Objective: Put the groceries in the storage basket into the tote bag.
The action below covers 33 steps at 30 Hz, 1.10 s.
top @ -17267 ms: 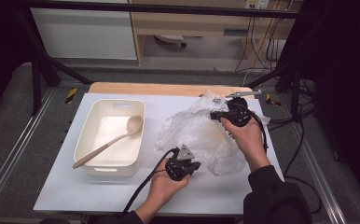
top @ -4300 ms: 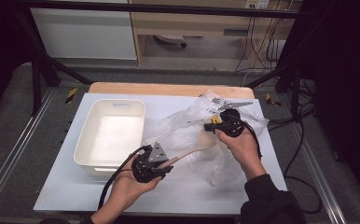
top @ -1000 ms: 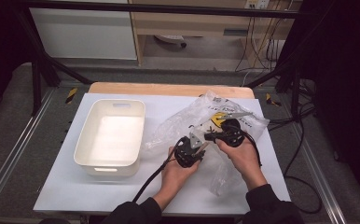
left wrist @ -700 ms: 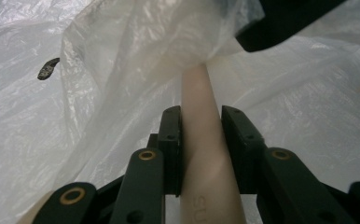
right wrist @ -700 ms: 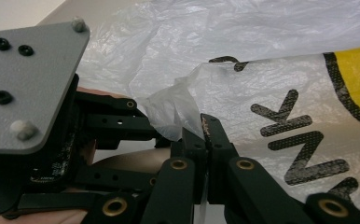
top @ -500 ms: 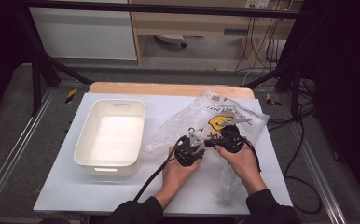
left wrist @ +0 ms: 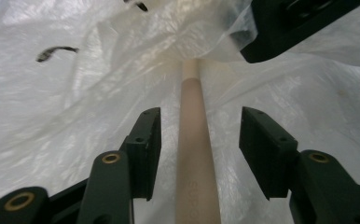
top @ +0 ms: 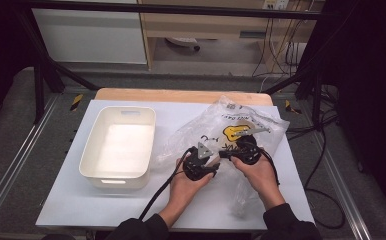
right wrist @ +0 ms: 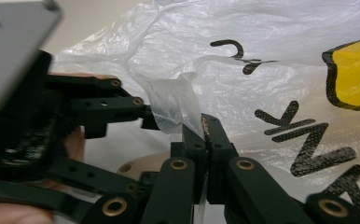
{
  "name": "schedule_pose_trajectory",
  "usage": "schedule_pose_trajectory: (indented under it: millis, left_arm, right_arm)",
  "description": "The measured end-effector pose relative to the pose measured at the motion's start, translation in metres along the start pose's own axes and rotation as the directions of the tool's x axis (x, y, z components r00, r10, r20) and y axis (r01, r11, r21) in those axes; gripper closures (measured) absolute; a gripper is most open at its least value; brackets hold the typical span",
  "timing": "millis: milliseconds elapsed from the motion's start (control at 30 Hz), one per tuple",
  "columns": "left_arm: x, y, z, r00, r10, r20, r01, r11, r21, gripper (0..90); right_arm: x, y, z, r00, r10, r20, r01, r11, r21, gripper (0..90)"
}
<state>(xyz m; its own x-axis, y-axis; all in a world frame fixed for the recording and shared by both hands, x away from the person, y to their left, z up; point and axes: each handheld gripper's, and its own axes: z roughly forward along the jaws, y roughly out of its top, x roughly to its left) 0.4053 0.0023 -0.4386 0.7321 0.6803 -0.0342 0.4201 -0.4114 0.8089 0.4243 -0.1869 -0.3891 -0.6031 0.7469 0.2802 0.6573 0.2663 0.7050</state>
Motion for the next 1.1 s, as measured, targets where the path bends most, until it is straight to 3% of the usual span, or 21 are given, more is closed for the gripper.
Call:
schedule_pose_trajectory:
  millis: [300, 500, 767, 933, 1100]
  left_arm:
    - [0.005, -0.005, -0.039, 0.9999, -0.003, 0.016, 0.003, 0.9999, -0.013, 41.4]
    - [0.007, -0.006, -0.068, 0.999, -0.01, 0.045, 0.012, 0.9992, -0.038, 36.7]
    - [0.017, -0.005, -0.102, 0.9985, -0.024, 0.049, 0.028, 0.9955, -0.091, 32.5]
    - [0.025, -0.002, -0.116, 0.9994, -0.014, 0.032, 0.017, 0.9936, -0.111, 30.8]
    - [0.034, 0.002, -0.119, 0.9997, -0.014, 0.019, 0.017, 0.9924, -0.122, 25.8]
  right_arm:
    - [-0.002, -0.004, -0.002, 1.0, 0.007, 0.005, -0.007, 1.0, -0.009, 90.0]
    - [0.0, -0.01, -0.003, 0.9999, 0.002, 0.016, -0.002, 1.0, 0.001, 90.0]
    - [0.002, -0.017, -0.004, 0.9999, 0.002, 0.017, -0.002, 1.0, -0.001, 90.0]
    - [0.005, -0.02, -0.004, 0.9998, -0.003, 0.019, 0.003, 1.0, 0.003, 90.0]
    - [0.009, -0.024, -0.001, 0.9998, -0.01, 0.018, 0.01, 1.0, 0.014, 90.0]
